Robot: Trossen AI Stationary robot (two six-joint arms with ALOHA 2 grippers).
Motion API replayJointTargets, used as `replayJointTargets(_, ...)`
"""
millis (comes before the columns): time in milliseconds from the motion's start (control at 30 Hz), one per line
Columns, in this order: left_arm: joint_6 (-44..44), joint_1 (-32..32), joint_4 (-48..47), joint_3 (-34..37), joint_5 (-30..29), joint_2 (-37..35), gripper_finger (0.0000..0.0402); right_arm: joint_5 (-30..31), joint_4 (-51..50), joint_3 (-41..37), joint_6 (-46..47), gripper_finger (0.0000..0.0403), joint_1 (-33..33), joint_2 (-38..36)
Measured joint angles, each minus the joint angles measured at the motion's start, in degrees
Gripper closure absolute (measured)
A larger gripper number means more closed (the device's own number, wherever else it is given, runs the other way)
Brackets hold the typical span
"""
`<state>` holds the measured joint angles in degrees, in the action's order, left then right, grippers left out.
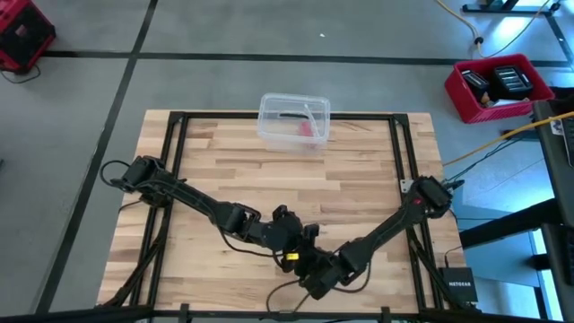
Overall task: Roll bandage
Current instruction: Put the rolled pink bandage into the transparent zip bag
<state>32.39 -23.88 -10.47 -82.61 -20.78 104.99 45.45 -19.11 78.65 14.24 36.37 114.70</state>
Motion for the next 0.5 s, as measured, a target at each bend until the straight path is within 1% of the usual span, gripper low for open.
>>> replayJointTargets(67, 0.2, -0.07, -0.54, 0.04, -0.7, 0.0, 0.0398, 0.95, 0.31, 0.0, 0.26, 0.0389, -0.58, 0.96)
replayJointTargets(200, 0.19, -0.07, -0.29, -0.02, -0.18, 0.0, 0.0398, 3.51, 0.57, 0.08, 0.27, 0.0389, -0.19, 1.12)
replayJointTargets(333, 0.36, -0.12, -0.51, -0.28, 0.11, -0.11, 0.0398, 2.88, -3.82, 1.55, 0.77, 0.0389, 2.37, -0.88)
replayJointTargets(367, 0.34, -0.18, -0.03, -0.51, 0.42, -0.14, 0.0398, 2.76, -5.14, 2.26, 1.08, 0.0389, 3.38, -1.59)
replayJointTargets(433, 0.19, -0.32, -2.43, -0.31, 0.33, -0.42, 0.0398, 2.97, -8.78, 4.03, 2.19, 0.0389, 5.65, -3.36)
replayJointTargets(500, 0.19, -0.62, -2.46, -0.22, 0.52, -0.01, 0.0398, 1.75, -12.4, 6.27, 3.75, 0.0389, 8.13, -5.71)
